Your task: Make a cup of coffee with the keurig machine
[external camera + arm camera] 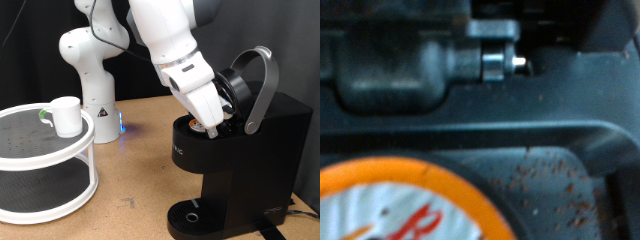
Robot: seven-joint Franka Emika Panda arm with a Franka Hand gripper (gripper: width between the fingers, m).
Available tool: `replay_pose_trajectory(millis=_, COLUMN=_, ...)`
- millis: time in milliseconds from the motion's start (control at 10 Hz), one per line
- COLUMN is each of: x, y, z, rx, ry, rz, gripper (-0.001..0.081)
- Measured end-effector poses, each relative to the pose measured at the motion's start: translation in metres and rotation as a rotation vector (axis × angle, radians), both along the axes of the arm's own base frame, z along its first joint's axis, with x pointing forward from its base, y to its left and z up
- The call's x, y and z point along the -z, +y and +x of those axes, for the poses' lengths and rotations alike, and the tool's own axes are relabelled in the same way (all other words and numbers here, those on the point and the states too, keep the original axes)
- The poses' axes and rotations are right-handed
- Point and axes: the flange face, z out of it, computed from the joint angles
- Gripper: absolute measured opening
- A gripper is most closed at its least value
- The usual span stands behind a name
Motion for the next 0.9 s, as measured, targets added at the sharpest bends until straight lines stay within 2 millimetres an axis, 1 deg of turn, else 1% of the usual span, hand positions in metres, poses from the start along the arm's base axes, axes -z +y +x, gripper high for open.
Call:
replay_pose_trajectory(millis=100, x=-0.002, y=-0.002, z=0.0, rx=0.002, ry=-0.011, rz=0.028, gripper=0.078)
replay_pose_trajectory(millis=200, x=-0.006, y=-0.004, z=0.0, rx=0.004, ry=-0.025, rz=0.053, gripper=0.08)
replay_pose_trajectory(millis=300, x=-0.012, y=-0.009, z=-0.001, rx=0.001, ry=-0.035, rz=0.076, gripper=0.08)
replay_pose_trajectory(millis=600, x=-0.029, y=-0.034, z=-0.008, rx=-0.012, ry=-0.058, rz=0.12, gripper=0.08)
replay_pose_trajectory(millis=700, x=-0.032, y=-0.039, z=-0.014, rx=-0.016, ry=-0.064, rz=0.131, gripper=0.08)
replay_pose_trajectory(millis=900, x=-0.031, y=-0.039, z=-0.014, rx=-0.021, ry=-0.068, rz=0.133, gripper=0.08)
